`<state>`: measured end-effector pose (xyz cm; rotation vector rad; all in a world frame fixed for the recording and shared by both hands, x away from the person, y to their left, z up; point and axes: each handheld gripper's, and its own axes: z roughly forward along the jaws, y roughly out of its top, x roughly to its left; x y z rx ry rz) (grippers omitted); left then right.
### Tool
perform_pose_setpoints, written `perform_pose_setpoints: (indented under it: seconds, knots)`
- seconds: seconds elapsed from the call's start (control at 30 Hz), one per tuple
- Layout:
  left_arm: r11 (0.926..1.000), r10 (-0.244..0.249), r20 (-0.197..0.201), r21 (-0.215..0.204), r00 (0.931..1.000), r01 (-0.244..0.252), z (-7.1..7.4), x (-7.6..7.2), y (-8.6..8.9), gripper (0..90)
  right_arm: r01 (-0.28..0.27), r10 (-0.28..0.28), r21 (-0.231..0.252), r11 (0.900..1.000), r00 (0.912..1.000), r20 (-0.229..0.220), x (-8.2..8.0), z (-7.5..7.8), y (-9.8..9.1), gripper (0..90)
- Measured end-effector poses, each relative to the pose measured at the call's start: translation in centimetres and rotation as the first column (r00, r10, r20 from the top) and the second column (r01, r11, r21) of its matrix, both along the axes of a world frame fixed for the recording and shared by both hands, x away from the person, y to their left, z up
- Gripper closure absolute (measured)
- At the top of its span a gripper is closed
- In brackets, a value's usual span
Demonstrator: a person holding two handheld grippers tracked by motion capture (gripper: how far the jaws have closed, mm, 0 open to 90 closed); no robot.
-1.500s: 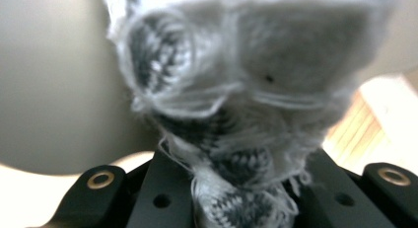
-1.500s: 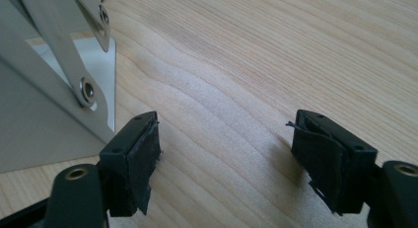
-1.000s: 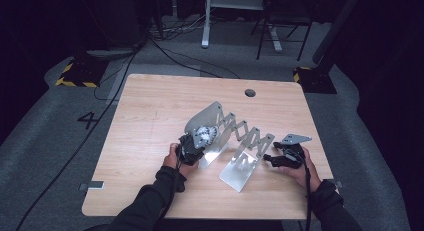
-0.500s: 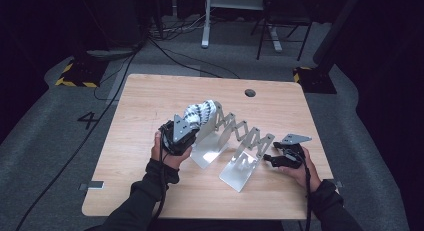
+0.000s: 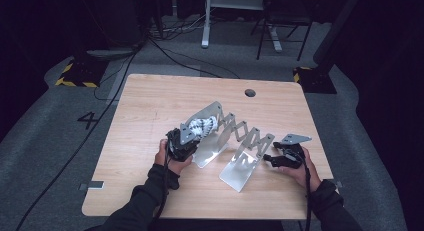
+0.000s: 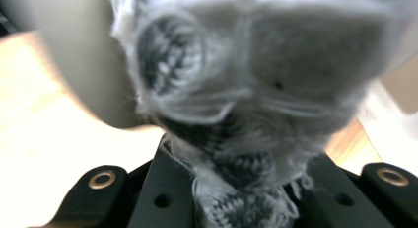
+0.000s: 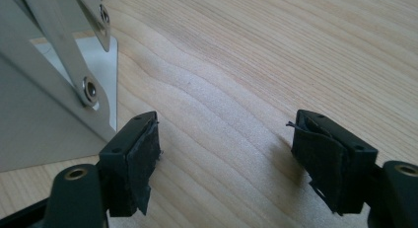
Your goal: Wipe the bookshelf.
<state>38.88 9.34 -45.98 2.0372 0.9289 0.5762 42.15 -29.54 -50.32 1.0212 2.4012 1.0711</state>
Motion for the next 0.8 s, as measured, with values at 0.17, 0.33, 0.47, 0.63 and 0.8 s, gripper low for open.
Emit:
perform_pose_setpoints:
  seconds: [0.17, 0.33, 0.47, 0.63, 0.8]
  knots:
    - [0.9993, -0.014, -0.04, 0.036, 0.9991, 0.015, -1.4, 0.4, -0.8, 78.4, -0.004, 0.004, 0.0, 1.0, 1.0, 0.0, 0.0, 0.0, 0.0, 26.6]
    - [0.9973, -0.011, -0.102, 0.072, 0.9948, 0.018, -3.2, 1.0, -1.2, 78.3, -0.006, 0.006, -0.002, 1.0, 1.0, 0.001, 0.0, 0.0, 0.0, 26.5]
    - [0.9951, -0.013, -0.09, 0.096, 0.9959, 0.022, -3.4, 1.1, -1.6, 78.3, -0.008, 0.008, -0.001, 1.0, 1.0, 0.0, 0.0, 0.0, 0.0, 26.2]
    - [0.9981, -0.035, -0.049, 0.049, 0.9982, 0.038, -2.2, 1.0, -1.8, 78.2, -0.008, 0.008, -0.002, 1.0, 1.0, 0.001, 0.0, 0.0, 0.0, 26.1]
    - [0.9981, -0.019, 0.012, -0.058, 0.9997, 0.02, 0.3, 0.9, -0.4, 78.1, -0.008, 0.008, -0.002, 1.0, 1.0, 0.001, -0.1, 0.0, 0.0, 26.1]
